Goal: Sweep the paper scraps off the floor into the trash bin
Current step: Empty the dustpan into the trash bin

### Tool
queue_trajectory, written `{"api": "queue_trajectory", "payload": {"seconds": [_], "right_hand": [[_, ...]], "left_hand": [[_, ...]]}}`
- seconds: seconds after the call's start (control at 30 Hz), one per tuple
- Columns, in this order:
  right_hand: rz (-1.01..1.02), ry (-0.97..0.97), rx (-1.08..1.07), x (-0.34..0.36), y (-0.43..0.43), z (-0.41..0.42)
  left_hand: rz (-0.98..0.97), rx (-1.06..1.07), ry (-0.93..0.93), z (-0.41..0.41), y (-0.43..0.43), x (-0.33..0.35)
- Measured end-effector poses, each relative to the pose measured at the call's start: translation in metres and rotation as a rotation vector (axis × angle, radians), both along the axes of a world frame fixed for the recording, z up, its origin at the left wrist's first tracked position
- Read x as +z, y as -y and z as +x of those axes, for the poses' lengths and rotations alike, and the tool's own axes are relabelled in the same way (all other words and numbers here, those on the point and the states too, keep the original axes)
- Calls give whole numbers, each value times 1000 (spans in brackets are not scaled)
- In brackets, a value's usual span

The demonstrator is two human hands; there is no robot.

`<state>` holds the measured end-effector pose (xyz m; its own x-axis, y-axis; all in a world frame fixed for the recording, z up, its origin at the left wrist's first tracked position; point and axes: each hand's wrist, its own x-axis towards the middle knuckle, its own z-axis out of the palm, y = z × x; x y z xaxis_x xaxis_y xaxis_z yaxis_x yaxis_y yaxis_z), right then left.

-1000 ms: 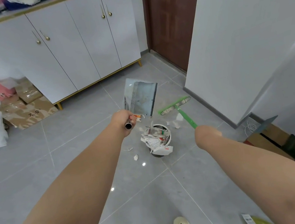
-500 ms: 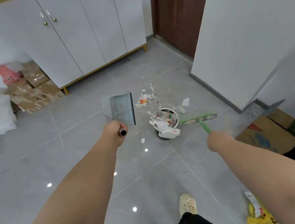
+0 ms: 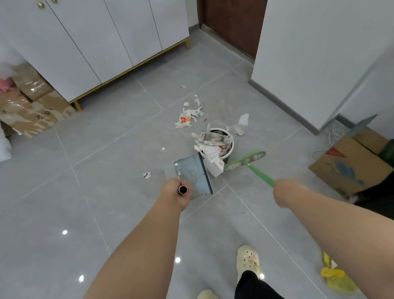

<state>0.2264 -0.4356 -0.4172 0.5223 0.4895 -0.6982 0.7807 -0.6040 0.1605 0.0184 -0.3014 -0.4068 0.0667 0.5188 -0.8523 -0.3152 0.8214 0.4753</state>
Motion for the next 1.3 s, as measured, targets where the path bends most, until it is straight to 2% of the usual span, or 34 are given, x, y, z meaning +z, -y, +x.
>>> {"api": "queue_trajectory", "payload": {"seconds": [0.33,0.67,0.97,1.1,1.3], "right_hand": [[16,-69,31,17,18,4],[-25,-143,33,39,42,-36],[30,-180,91,64,20,-75],[12,-241,84,72,3,-100],[58,-354,46,84,-22,-127]], "left_hand": [[-29,72,44,2,5,11],[-34,68,88,-20,18,42],[2,96,63,-55,6,69],[38,85,51,-66,6,77],[196,54,-8,-69,5,96]]}}
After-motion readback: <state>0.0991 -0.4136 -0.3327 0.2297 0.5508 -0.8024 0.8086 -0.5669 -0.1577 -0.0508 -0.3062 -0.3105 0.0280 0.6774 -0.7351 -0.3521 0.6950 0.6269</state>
